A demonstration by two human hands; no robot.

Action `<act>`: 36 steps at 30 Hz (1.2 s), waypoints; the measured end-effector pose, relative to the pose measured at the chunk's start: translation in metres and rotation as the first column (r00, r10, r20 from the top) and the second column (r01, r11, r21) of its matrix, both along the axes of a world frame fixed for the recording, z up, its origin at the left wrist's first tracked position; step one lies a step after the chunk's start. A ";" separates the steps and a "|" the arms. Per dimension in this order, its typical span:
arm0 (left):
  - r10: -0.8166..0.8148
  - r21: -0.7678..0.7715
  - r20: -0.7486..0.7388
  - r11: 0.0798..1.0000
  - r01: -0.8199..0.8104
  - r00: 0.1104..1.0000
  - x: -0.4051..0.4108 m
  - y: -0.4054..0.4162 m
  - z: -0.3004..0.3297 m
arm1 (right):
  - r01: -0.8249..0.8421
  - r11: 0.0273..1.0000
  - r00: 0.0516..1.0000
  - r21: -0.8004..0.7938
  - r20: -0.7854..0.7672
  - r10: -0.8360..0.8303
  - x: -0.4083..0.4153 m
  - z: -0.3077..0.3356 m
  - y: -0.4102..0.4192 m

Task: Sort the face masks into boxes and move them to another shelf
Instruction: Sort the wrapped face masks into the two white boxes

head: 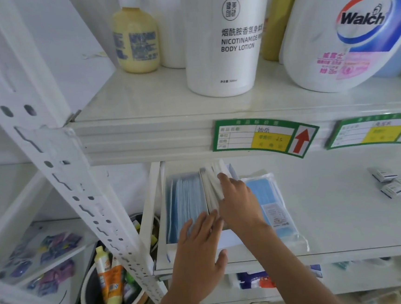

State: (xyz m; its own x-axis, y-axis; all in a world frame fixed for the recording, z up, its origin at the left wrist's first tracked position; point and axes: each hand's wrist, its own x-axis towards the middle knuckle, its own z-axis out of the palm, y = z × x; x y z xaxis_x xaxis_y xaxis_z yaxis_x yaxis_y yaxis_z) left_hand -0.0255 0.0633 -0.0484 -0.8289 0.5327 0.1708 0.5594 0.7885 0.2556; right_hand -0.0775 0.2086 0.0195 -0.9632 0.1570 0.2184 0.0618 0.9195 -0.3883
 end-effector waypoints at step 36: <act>0.023 0.123 0.003 0.992 -0.023 1.000 -0.010 0.019 0.022 | -0.047 0.996 0.998 0.080 -0.043 0.050 0.051 -0.039 0.038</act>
